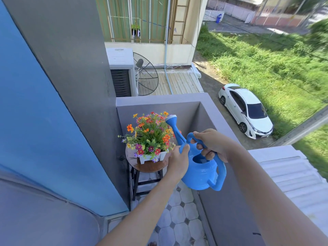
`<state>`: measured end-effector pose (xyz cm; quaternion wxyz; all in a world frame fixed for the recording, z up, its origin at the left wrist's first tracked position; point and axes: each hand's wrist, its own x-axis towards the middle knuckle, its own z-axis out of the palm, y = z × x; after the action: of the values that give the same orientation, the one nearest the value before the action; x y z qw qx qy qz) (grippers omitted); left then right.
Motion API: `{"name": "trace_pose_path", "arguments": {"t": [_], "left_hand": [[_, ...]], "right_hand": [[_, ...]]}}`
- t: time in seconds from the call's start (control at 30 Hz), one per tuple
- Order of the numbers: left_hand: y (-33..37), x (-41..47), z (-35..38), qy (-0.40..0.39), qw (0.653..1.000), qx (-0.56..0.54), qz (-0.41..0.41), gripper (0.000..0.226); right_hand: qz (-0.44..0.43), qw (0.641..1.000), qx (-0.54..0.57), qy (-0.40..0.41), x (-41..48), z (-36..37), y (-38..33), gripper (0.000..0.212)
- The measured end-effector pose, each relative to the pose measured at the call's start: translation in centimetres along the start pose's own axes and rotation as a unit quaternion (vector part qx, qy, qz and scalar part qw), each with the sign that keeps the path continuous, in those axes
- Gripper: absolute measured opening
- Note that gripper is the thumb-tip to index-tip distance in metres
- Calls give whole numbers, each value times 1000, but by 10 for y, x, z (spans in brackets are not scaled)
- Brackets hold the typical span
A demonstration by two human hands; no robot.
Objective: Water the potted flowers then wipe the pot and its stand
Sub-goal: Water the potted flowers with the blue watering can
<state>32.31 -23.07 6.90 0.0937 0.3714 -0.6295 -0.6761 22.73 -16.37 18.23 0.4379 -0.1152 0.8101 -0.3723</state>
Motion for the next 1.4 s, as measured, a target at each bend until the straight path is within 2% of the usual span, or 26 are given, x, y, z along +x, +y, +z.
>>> {"name": "trace_pose_path", "arguments": {"t": [0.17,0.37,0.73,1.03,1.4], "left_hand": [[5,6,3,-7,1000,16,9,42],[10,14,1,-4,1000,17,14,59],[30,55,-21,7,1000,-11,1,39],[54,95,-27,18,1000,-24,-1,38],[65,118,-58,45,998,-43,-5,37]], "right_hand": [[-3,1000,3,11,-2,-8,0,35],[-9,1000,4,9,6,-9,-11,37],[-11,1000,3,3,46,-5,-43,37],[-17,1000,-13,16,79,-12,-76,36],[-24,999,-17,-11,107,6,-107,35]]}}
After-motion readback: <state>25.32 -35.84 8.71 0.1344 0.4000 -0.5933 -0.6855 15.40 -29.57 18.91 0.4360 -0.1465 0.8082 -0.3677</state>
